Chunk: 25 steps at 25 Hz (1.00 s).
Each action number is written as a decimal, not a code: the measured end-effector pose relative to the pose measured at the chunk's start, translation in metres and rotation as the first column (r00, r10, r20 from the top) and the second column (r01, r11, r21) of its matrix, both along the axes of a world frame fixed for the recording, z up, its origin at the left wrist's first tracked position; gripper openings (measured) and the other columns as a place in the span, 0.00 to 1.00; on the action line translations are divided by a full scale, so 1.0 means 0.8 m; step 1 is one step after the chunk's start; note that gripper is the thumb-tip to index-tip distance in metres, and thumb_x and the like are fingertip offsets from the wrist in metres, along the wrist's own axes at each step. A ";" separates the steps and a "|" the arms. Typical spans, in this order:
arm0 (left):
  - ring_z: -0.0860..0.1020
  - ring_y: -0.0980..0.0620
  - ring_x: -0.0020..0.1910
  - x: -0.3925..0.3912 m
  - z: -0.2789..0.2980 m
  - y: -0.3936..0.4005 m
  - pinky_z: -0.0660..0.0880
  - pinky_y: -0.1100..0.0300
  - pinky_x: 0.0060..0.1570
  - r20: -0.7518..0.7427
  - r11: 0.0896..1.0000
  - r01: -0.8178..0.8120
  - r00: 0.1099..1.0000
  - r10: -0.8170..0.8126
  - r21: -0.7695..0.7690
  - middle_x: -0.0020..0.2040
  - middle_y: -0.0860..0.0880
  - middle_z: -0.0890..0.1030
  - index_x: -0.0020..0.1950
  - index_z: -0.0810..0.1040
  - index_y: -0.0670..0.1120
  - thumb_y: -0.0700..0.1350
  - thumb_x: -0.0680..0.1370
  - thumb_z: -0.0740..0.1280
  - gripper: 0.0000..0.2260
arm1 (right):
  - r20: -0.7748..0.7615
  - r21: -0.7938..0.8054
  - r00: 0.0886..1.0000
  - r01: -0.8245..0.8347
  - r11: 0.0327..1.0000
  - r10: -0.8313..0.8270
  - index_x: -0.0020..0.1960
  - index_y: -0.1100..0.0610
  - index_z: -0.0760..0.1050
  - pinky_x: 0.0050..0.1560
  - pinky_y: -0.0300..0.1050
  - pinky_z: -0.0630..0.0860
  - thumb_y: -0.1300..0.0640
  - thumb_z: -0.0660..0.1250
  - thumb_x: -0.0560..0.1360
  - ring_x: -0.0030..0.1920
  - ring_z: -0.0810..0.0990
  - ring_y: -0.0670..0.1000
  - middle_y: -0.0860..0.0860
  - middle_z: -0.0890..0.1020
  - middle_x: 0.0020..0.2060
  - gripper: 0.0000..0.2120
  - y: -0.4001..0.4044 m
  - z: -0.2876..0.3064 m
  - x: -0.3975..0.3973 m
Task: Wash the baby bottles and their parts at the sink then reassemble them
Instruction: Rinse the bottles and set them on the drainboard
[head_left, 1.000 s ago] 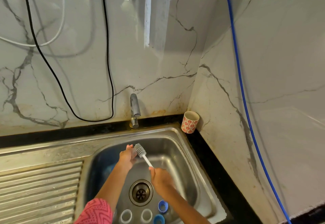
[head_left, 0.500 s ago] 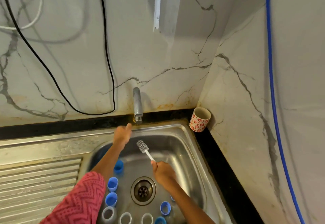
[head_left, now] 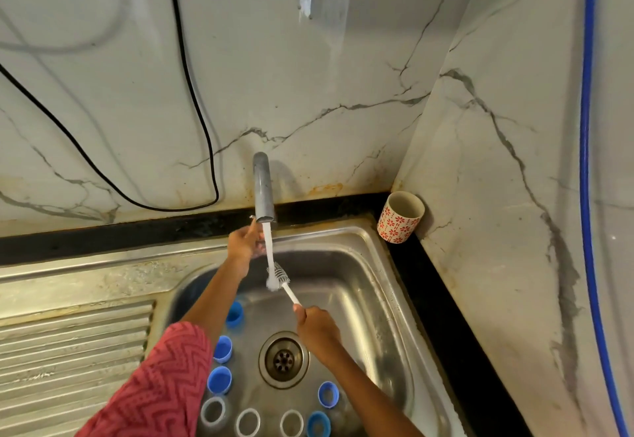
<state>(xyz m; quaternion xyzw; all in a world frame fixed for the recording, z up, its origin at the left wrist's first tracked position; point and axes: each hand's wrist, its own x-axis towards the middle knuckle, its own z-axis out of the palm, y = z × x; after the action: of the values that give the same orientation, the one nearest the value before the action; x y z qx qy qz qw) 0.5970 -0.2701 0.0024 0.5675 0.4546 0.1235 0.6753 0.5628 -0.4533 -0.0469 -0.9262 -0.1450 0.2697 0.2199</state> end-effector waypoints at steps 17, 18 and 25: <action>0.67 0.54 0.23 -0.057 -0.093 -0.025 0.67 0.67 0.21 -0.108 0.831 -0.225 0.974 0.197 -0.509 0.26 0.48 0.71 0.41 0.72 0.42 0.47 0.82 0.57 0.14 | -0.007 -0.059 0.997 -0.081 0.995 0.081 0.57 0.61 0.76 0.46 0.45 0.71 0.44 0.48 0.82 0.49 0.78 0.55 0.57 0.81 0.53 0.25 -0.009 0.010 -0.014; 0.66 0.53 0.26 -0.059 -0.092 -0.020 0.68 0.63 0.25 -0.109 0.848 -0.190 0.982 0.156 -0.495 0.30 0.47 0.71 0.42 0.73 0.42 0.51 0.81 0.58 0.15 | -0.005 -0.057 0.996 -0.088 0.994 0.088 0.57 0.61 0.76 0.46 0.45 0.71 0.44 0.48 0.82 0.47 0.78 0.54 0.57 0.81 0.52 0.25 -0.005 0.013 -0.014; 0.70 0.55 0.25 -0.055 -0.084 -0.062 0.69 0.65 0.23 -0.042 0.880 0.083 0.992 -0.116 -0.468 0.36 0.46 0.78 0.47 0.79 0.41 0.57 0.75 0.67 0.18 | -0.091 -0.018 0.993 -0.076 0.997 0.074 0.45 0.60 0.77 0.38 0.43 0.68 0.43 0.50 0.81 0.38 0.74 0.51 0.56 0.80 0.42 0.25 -0.042 0.016 -0.003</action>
<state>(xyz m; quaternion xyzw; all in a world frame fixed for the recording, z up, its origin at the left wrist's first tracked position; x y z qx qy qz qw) 0.5527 -0.3197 -0.0650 0.4158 0.4642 -0.0434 0.7809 0.5607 -0.4870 -0.0344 -0.9094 -0.1668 0.3207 0.2058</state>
